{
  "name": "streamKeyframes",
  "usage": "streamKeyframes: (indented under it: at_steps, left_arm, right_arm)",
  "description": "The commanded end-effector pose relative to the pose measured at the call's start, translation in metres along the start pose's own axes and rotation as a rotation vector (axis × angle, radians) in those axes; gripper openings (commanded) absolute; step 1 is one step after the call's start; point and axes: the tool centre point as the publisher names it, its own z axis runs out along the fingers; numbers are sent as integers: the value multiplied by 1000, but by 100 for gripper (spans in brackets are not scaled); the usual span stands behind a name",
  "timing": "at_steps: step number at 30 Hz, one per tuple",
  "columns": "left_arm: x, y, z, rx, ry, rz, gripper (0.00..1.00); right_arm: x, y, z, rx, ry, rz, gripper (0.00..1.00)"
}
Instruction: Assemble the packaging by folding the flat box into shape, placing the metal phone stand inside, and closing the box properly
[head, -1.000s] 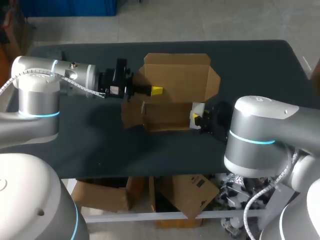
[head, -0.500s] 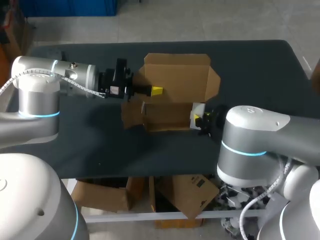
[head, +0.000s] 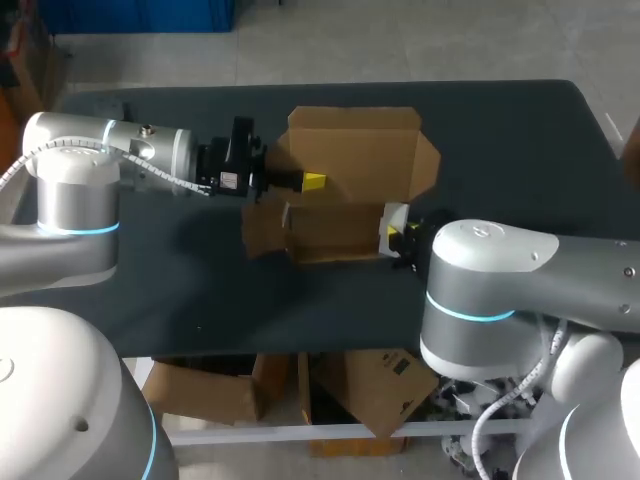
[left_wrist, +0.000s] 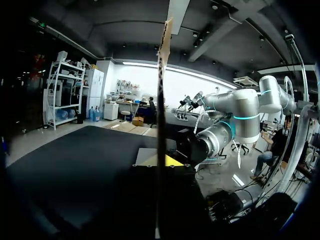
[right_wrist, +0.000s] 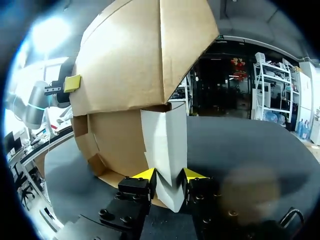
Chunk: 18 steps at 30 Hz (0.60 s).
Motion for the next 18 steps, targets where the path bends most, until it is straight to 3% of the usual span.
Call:
streamKeyframes:
  at_steps: [1,18]
  left_arm:
    - [0,2,1,1,2,0,0]
    - [0,2,1,1,2,0,0]
  right_arm:
    - [6,-2,7,-3,-110,3,34]
    - [4,0,11,-6,-126,18,25]
